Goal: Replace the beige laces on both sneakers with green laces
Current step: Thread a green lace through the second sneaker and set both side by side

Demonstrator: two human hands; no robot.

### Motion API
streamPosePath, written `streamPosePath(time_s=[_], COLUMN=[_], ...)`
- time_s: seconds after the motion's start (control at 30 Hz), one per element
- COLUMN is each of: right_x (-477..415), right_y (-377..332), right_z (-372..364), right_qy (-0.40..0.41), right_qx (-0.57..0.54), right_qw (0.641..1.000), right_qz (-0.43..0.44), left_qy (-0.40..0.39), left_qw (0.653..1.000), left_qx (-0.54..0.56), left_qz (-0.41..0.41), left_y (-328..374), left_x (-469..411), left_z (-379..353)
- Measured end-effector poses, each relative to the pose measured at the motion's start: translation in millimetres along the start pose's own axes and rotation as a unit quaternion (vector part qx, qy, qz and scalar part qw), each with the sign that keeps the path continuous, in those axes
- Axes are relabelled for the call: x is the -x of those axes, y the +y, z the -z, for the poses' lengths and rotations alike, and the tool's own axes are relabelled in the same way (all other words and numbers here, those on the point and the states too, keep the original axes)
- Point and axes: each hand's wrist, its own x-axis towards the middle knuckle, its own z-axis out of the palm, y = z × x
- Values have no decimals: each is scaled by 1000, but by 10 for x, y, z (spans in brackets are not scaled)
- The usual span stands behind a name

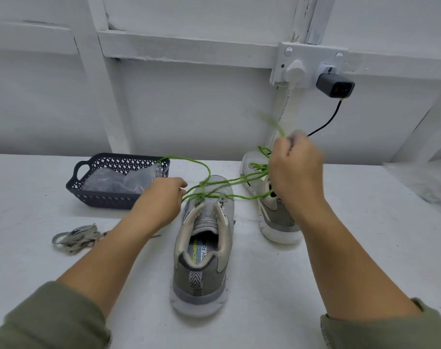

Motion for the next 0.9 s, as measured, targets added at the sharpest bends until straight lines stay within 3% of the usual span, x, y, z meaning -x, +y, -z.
streamPosePath(time_s=[0.07,0.2,0.3,0.47,0.57,0.73,0.9], right_x=[-43,-68,-55,-56,-92,-95,-18], right_y=[-76,-50,20,81,166,233,206], right_z=[44,-183,-334,-454,-556,-704,-792], right_qy=[57,-103,-200,-259,-283,-316,-299], right_qx=[-47,76,104,79,90,-64,-207], right_qw=[997,992,974,961,951,913,879], right_qz=[12,13,-14,-59,-89,-249,-308], left_qy=[0,-10,-13,-55,-29,-37,-39], left_qw=[999,994,993,988,988,976,936], left_qx=[42,102,104,136,144,212,332], left_qz=[5,28,45,42,47,40,110], left_y=[16,80,118,139,102,131,216], left_x=[-98,-329,-493,-632,-658,-639,-703], left_z=[-21,-66,-139,-287,-299,-289,-359])
